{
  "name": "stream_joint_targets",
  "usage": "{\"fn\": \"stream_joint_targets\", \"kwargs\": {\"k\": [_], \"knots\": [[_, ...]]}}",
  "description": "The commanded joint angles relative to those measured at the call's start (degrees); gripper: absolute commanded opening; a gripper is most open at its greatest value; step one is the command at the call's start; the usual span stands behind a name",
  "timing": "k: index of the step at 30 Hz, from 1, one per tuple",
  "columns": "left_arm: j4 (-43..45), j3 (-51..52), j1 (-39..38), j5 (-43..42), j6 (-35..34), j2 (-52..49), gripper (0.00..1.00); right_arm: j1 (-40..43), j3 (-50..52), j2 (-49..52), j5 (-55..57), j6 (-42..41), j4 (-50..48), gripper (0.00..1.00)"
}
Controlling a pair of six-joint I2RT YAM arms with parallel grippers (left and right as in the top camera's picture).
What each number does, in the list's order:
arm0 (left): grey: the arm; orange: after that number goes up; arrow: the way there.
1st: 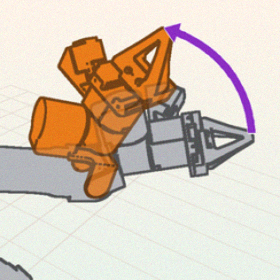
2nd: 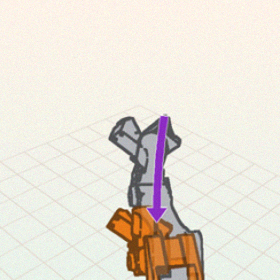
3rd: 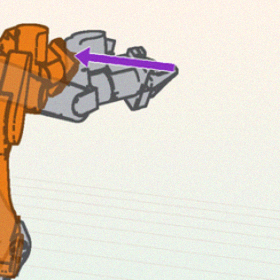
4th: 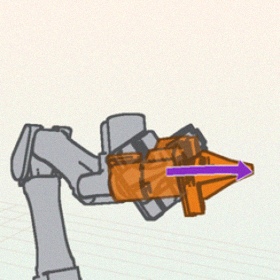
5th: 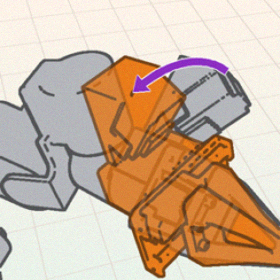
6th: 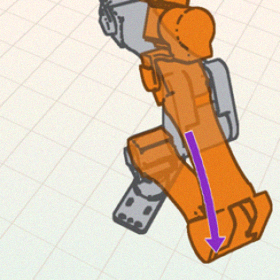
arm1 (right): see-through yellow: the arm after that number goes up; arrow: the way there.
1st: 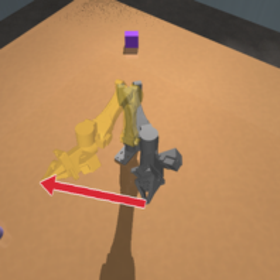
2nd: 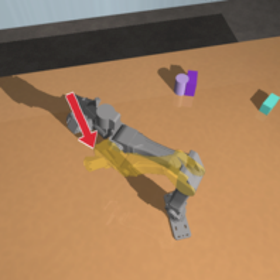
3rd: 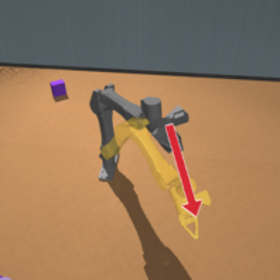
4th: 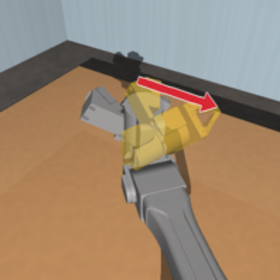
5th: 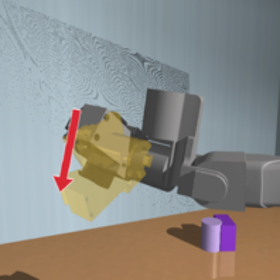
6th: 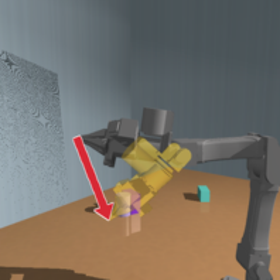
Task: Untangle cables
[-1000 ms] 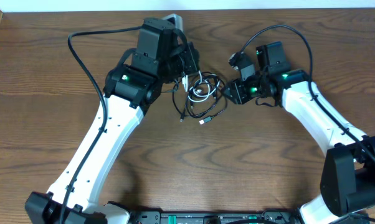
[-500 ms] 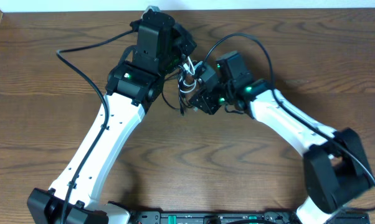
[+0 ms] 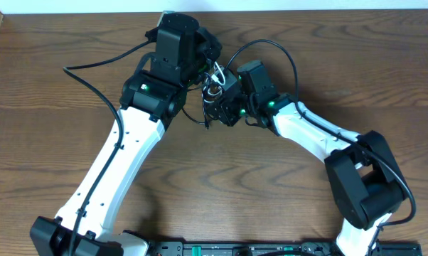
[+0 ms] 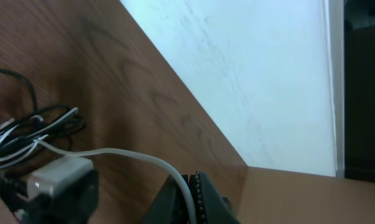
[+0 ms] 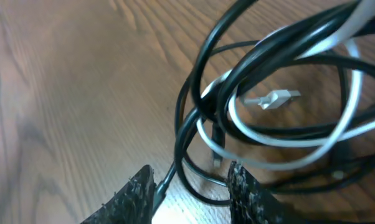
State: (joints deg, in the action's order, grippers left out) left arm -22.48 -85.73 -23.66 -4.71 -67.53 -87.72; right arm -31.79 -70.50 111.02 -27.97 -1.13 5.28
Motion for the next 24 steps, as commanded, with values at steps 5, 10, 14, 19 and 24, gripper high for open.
{"fn": "stream_joint_targets", "kwargs": {"k": [5,10,14,19,24], "knots": [[0.31,-0.42,0.24,0.70,-0.31,1.64,0.07,-0.63,0.07,5.18,1.07,-5.11,-4.11,0.34],[0.28,-0.42,0.22,0.66,-0.31,1.64,0.08,-1.68,0.07,7.61,4.09,-7.43,-7.82,0.32],[0.31,-0.42,0.17,0.66,-0.31,1.64,0.07,-3.30,0.07,9.40,4.50,-7.41,-10.67,0.32],[-0.04,-0.42,0.17,0.68,-0.31,1.64,0.08,-4.04,0.07,9.20,3.61,-7.39,-10.60,0.31],[-0.35,-0.42,0.17,0.68,-0.28,1.64,0.07,-2.60,0.07,8.17,0.39,-7.41,-9.99,0.31]]}}
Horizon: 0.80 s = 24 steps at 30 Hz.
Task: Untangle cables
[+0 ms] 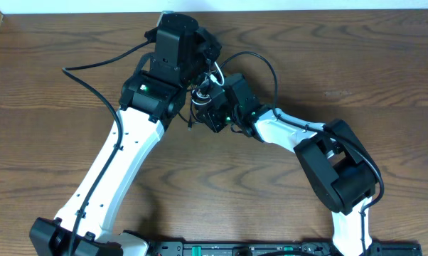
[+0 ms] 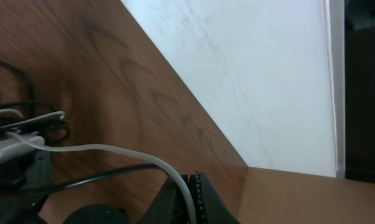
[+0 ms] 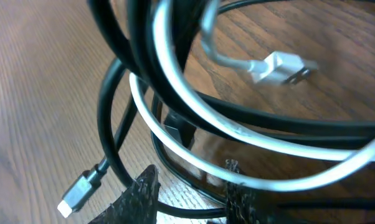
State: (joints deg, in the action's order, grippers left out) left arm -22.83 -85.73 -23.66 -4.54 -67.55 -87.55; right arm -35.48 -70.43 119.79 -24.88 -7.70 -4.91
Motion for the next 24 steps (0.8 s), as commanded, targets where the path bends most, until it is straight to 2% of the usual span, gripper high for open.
{"fn": "stream_joint_targets", "kwargs": {"k": [1,9,14,24], "knots": [[0.00,-0.42,0.17,0.50,-0.26,1.46,0.07,1.46,0.00,-0.66,-3.87,-0.83,0.17,0.30],[0.33,-0.42,0.17,0.50,-0.31,1.46,0.07,3.65,0.00,-0.70,-15.96,0.59,-0.70,0.35],[1.14,-0.42,0.07,0.50,-0.33,1.46,0.07,2.95,0.00,-0.63,-16.50,4.72,-0.66,0.37],[1.33,-0.42,0.07,0.50,-0.74,1.46,0.08,-1.92,0.00,0.22,2.10,4.98,-3.76,0.43]]}}
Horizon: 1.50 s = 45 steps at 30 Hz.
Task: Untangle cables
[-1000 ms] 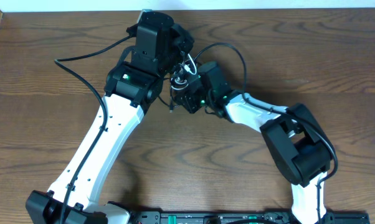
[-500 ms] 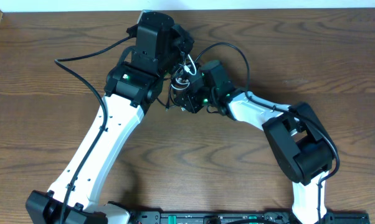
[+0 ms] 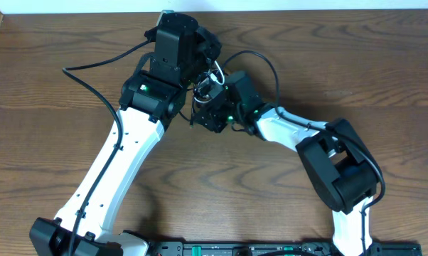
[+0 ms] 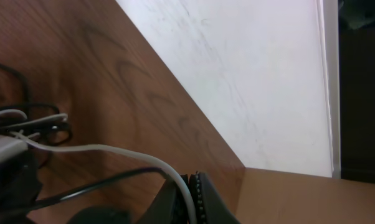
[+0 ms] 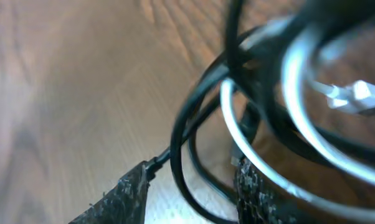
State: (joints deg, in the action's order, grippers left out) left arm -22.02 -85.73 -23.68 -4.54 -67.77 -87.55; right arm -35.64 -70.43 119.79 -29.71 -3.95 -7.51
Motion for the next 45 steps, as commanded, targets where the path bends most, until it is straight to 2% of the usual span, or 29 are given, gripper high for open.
{"fn": "stream_joint_targets", "kwargs": {"k": [1,5,8,14,22,30,36,40,45], "knots": [[0.52,-0.42,0.09,0.50,-0.50,1.46,0.07,-2.34,0.00,0.74,7.34,1.22,-2.03,0.43],[0.52,-0.42,0.09,0.50,-0.50,1.46,0.07,-3.69,0.00,2.56,7.67,1.20,-4.31,0.41],[0.50,-0.42,0.09,0.48,-0.50,1.46,0.07,-3.74,0.00,2.58,9.94,0.09,-4.35,0.33],[0.52,-0.42,0.09,0.50,-0.50,1.46,0.08,-3.17,0.00,2.58,10.97,-2.84,-4.31,0.26],[0.04,-0.42,0.11,1.25,-0.44,1.46,0.08,-1.46,-0.07,0.46,9.60,-5.46,-2.60,0.01],[-2.69,-0.39,0.15,8.37,0.22,1.42,0.08,1.20,-0.07,-7.45,3.96,-5.46,8.00,0.01],[-9.31,-0.39,0.15,14.64,1.16,1.14,0.07,3.54,-0.07,-15.74,-2.25,-4.90,19.34,0.01],[-14.32,-0.39,0.15,14.45,2.80,-0.39,0.07,5.01,-0.07,-21.11,-2.62,0.26,27.91,0.01],[-19.54,-0.39,0.15,12.52,2.82,-3.89,0.07,7.10,-0.07,-25.22,-2.60,4.61,33.73,0.01]]}}
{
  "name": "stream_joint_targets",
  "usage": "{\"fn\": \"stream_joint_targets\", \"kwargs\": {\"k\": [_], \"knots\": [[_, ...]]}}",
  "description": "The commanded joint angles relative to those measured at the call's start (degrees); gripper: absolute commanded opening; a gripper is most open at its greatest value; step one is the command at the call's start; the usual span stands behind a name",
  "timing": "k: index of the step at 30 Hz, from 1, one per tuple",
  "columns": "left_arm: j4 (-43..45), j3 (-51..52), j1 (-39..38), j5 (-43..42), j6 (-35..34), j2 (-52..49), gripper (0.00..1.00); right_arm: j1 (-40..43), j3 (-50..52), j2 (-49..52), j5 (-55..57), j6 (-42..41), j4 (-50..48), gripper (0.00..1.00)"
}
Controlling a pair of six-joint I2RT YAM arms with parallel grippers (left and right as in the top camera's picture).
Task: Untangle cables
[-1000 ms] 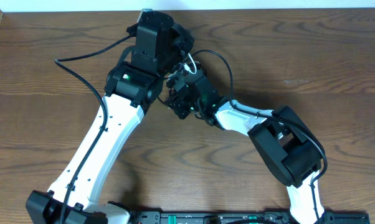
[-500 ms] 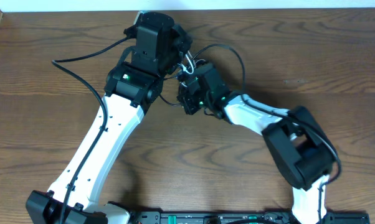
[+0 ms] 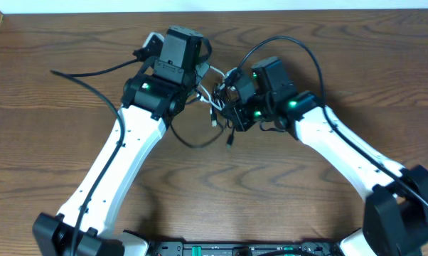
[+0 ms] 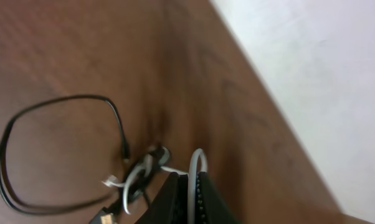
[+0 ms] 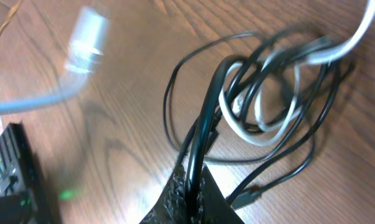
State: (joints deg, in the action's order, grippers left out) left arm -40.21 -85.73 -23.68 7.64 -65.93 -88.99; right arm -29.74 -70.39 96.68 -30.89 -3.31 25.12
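A tangle of black and white cables (image 3: 218, 94) sits between my two grippers at the back middle of the table. My left gripper (image 4: 191, 179) is shut on a white cable (image 4: 196, 163) that runs down into the knot (image 4: 144, 177). In the overhead view the left gripper (image 3: 201, 71) is left of the knot. My right gripper (image 5: 194, 179) is shut on a black cable (image 5: 207, 124) leading up to the knot (image 5: 268, 106); overhead, the right gripper (image 3: 232, 96) is at its right. A black loop (image 3: 196, 141) trails toward the front. A white plug (image 5: 88, 34) shows blurred.
The table's far edge and white wall (image 4: 312, 68) lie just behind the cables. The arms' own black leads arch over the table at the left (image 3: 86, 71) and the right (image 3: 303, 50). A black base bar (image 3: 235, 249) runs along the front edge.
My right gripper was open over the tangle; now it is shut on a black cable and sits further right. The left wrist has turned and sees the table from further off. A black loop has spread out.
My left gripper stayed shut on the white cable throughout. My right gripper stood open at the tangle at all three earlier moments, shifting left and closer in among the strands. Now it is shut on a black cable, the grippers stand apart, and the knot is looser.
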Motion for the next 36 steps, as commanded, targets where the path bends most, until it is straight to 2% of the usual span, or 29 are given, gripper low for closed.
{"fn": "stream_joint_targets", "kwargs": {"k": [1,7,10,20,25,31,36], "knots": [[-2.25,-0.39,0.15,0.35,1.01,-3.19,0.08,1.79,-0.11,-2.51,-1.53,4.28,1.90,0.01],[-3.85,-0.39,0.15,-0.22,7.39,-6.14,0.07,5.51,-0.09,-2.58,-1.90,4.90,6.34,0.01],[-4.13,-0.35,0.15,-1.51,10.34,-7.69,0.07,7.13,-0.11,-2.69,-5.81,6.84,6.82,0.01],[-6.84,-0.35,0.15,-2.43,10.86,-16.44,0.07,14.80,-0.11,-5.25,-27.23,8.35,3.13,0.01],[-6.62,-0.35,0.15,-5.27,12.28,-19.69,0.08,19.78,-0.11,-9.51,-28.39,8.07,0.39,0.01],[-6.47,-0.33,0.15,-5.77,15.23,-22.47,0.07,25.51,-0.11,-16.26,-15.96,1.31,-0.37,0.01],[-6.45,-0.28,0.15,-5.77,17.94,-23.78,0.07,28.61,-0.11,-20.20,5.44,-11.39,2.86,0.01]]}}
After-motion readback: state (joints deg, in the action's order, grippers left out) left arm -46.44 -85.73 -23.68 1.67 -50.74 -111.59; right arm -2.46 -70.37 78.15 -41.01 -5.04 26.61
